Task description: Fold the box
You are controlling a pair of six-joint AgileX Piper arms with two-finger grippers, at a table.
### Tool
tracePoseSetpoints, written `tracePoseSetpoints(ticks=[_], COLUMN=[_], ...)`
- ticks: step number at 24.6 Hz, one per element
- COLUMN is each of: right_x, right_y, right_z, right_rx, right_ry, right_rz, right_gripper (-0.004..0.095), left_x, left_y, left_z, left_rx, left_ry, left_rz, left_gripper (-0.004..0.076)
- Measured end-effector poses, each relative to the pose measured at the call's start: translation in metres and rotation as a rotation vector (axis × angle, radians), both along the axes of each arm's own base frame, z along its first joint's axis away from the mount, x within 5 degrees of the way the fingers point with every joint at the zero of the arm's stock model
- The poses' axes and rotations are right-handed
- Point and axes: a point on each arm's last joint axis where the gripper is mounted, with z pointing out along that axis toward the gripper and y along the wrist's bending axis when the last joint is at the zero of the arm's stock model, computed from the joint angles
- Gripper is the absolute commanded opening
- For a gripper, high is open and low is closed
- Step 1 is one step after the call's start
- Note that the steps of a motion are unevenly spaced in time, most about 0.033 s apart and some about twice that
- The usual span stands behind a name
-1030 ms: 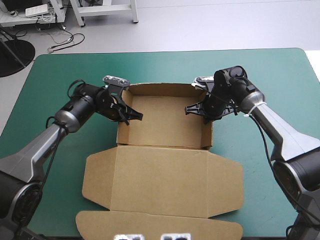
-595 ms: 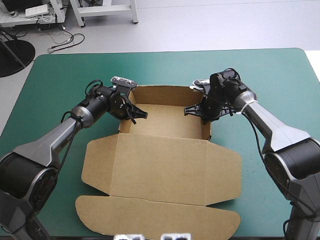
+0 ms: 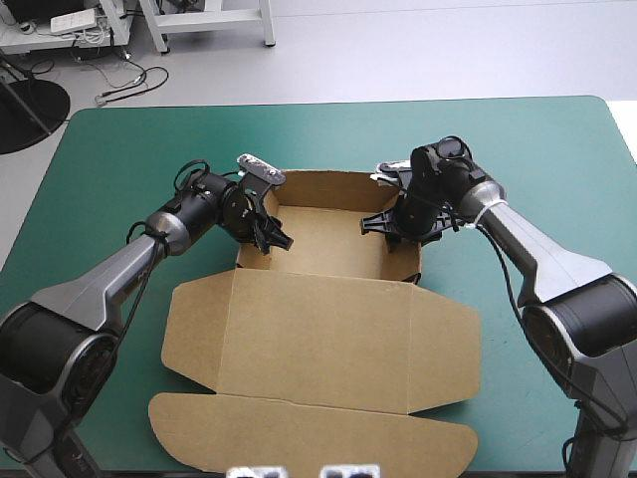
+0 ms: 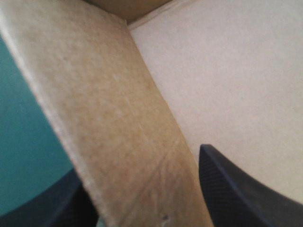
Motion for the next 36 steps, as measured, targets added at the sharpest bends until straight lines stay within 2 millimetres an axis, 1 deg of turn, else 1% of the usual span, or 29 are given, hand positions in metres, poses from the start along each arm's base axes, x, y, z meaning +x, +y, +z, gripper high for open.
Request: tracePoseSetpoints(ticks=[2,4,6,8,9,10,13,15,18,19,20,21,22,23,24,26,28,29,30,32,33,34,35,36], right_x=[0.002,0.005,0.008,0.007,0.003,0.0,-0.011,-0.019,-0.034,-0.038,-0.042,-0.045,-0.046,-0.046,-0.044,-0.04,-0.031,-0.026,-0.019,-0.01,-0.003,0.005,0.01,0.016], right_y=[0.0,-0.001,-0.003,-0.005,-0.007,-0.009,-0.015,-0.02,-0.027,-0.028,-0.03,-0.031,-0.032,-0.032,-0.031,-0.029,-0.027,-0.027,-0.026,-0.027,-0.027,-0.027,-0.026,-0.026], right_z=[0.005,0.016,0.036,0.063,0.081,0.092,0.12,0.134,0.155,0.16,0.165,0.17,0.171,0.171,0.167,0.156,0.136,0.126,0.11,0.09,0.077,0.061,0.054,0.043], right_rx=[-0.003,-0.018,-0.036,-0.022,-0.009,-0.001,0.017,0.02,0.032,0.039,0.047,0.055,0.058,0.059,0.055,0.042,0.018,0.007,-0.006,-0.013,-0.013,0.0,0.011,0.029], right_ry=[-0.013,-0.044,-0.096,-0.174,-0.223,-0.255,-0.326,-0.361,-0.411,-0.423,-0.433,-0.442,-0.444,-0.443,-0.432,-0.401,-0.343,-0.316,-0.272,-0.211,-0.171,-0.128,-0.112,-0.086], right_rz=[0.003,0.01,0.014,0.015,0.013,0.012,0.008,0.005,0.001,-0.004,-0.012,-0.02,-0.026,-0.028,-0.031,-0.031,-0.035,-0.04,-0.044,-0.051,-0.052,-0.054,-0.056,-0.05], right_gripper=[0.0442,0.0442,0.0441,0.0442,0.0442,0.0442,0.0442,0.0442,0.044,0.044,0.044,0.044,0.044,0.044,0.044,0.044,0.044,0.044,0.044,0.044,0.044,0.044,0.0435,0.04], left_x=[0.001,0.002,0.003,0.006,0.007,0.006,0.003,-0.002,-0.015,-0.021,-0.029,-0.042,-0.059,-0.069,-0.081,-0.104,-0.129,-0.138,-0.148,-0.165,-0.172,-0.185,-0.189,-0.202], left_y=[0.0,0.001,-0.003,-0.004,-0.002,0.0,0.004,0.008,0.016,0.02,0.024,0.03,0.039,0.044,0.05,0.061,0.074,0.078,0.083,0.092,0.095,0.101,0.103,0.109], left_z=[0.001,0.005,0.013,0.033,0.048,0.057,0.087,0.107,0.134,0.144,0.155,0.171,0.19,0.199,0.21,0.227,0.239,0.242,0.244,0.244,0.242,0.232,0.229,0.219], left_rx=[0.007,0.01,0.003,-0.001,0.0,-0.002,-0.003,-0.001,-0.003,-0.008,-0.016,-0.033,-0.053,-0.063,-0.075,-0.088,-0.094,-0.093,-0.092,-0.091,-0.088,-0.077,-0.076,-0.075], left_ry=[-0.016,-0.022,-0.033,-0.083,-0.12,-0.143,-0.215,-0.249,-0.283,-0.301,-0.318,-0.35,-0.389,-0.407,-0.428,-0.454,-0.458,-0.454,-0.448,-0.444,-0.438,-0.418,-0.411,-0.398], left_rz=[-0.008,-0.007,-0.004,0.005,0.014,0.021,0.031,0.04,0.054,0.058,0.063,0.068,0.075,0.078,0.083,0.094,0.107,0.112,0.116,0.121,0.122,0.122,0.125,0.13], left_gripper=[0.0496,0.0496,0.0496,0.0496,0.0496,0.0496,0.0491,0.0474,0.0405,0.0365,0.0291,0.0185,0.0126,0.005,-0.0009,-0.0009,-0.0009,-0.0009,-0.001,-0.0009,-0.001,-0.0009,-0.001,-0.0009])
